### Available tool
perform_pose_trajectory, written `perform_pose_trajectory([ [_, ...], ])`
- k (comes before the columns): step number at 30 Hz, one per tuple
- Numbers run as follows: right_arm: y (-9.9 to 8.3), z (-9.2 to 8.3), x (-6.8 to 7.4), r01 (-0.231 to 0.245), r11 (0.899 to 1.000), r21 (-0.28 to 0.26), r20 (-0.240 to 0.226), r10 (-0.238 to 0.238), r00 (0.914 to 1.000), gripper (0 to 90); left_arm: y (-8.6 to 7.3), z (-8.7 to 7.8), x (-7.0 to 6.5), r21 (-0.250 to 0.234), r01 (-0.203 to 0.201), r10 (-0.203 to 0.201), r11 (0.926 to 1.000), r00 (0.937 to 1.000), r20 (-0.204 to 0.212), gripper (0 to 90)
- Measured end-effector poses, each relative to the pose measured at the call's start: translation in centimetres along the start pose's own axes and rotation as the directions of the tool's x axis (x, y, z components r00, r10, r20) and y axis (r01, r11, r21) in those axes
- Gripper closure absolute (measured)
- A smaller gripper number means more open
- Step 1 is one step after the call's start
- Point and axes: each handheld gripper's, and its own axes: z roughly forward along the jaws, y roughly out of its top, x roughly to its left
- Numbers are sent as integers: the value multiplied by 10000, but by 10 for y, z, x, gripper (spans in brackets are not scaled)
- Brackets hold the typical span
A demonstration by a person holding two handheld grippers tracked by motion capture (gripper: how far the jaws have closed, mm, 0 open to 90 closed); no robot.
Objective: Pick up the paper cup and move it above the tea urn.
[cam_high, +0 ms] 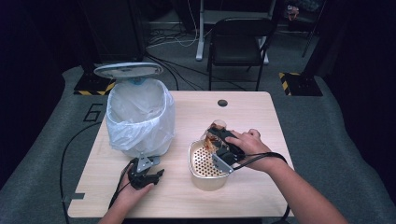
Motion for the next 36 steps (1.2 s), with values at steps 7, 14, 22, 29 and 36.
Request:
perform_pose_trajectory([
  [7,10,4,9,1967,9792,499,338,-1985,9795,501,0,0,0,-19,12,-12,10000,10000,24,367],
  [14,16,4,14,3657,9259,948,1256,-3756,9182,501,0,0,0,-10,23,-23,10000,10000,25,367],
  [22,18,4,30,4651,8759,1281,1642,-4812,8611,501,0,0,0,-16,23,-23,10000,10000,29,367],
  [29,15,1,35,5556,8187,1450,1394,-5728,8078,500,0,0,0,-17,28,-28,10000,10000,28,368],
  [36,12,-2,38,5185,8377,1713,1368,-5414,8295,500,0,0,1,-38,-27,27,10000,10000,52,368],
])
